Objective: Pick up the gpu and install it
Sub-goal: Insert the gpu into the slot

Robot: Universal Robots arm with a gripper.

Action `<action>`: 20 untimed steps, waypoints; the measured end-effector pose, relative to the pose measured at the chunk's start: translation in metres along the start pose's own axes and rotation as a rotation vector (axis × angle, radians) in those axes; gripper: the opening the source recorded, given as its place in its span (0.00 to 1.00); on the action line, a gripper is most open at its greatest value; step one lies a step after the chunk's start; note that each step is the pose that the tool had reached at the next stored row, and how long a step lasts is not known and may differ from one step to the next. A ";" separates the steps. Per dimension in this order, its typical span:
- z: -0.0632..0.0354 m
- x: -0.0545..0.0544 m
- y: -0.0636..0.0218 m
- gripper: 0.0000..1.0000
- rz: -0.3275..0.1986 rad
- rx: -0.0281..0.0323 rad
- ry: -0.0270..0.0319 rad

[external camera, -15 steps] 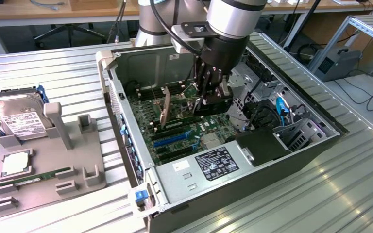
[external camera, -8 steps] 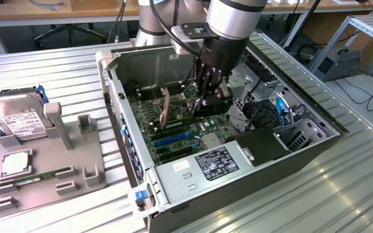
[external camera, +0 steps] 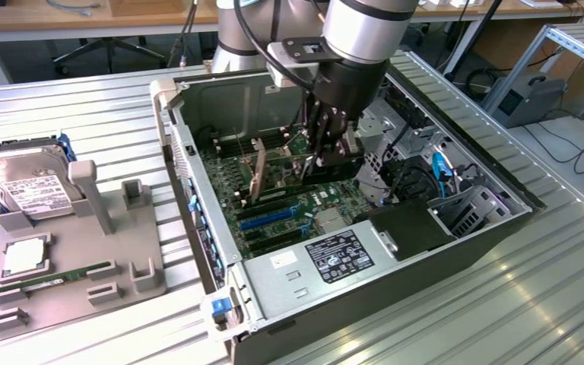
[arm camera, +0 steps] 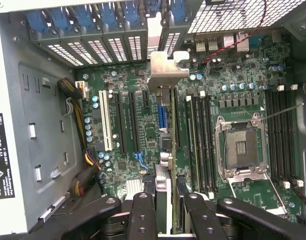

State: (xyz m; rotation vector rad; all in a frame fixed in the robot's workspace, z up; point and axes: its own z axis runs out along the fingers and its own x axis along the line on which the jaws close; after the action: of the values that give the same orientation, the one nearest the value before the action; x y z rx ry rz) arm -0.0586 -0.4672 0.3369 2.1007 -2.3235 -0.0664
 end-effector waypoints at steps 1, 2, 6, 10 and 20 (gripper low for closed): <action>0.0001 0.000 0.0001 0.27 0.000 0.0000 0.0000; 0.0003 0.000 0.0002 0.27 0.000 0.0000 -0.0001; 0.0008 0.001 0.0006 0.27 0.000 0.0000 -0.0001; 0.0012 0.001 0.0010 0.27 0.000 0.0000 0.0000; 0.0030 0.003 0.0023 0.27 0.000 0.0000 -0.0001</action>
State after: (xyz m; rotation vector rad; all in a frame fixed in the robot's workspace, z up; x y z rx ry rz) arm -0.0613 -0.4698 0.3339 2.1007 -2.3235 -0.0665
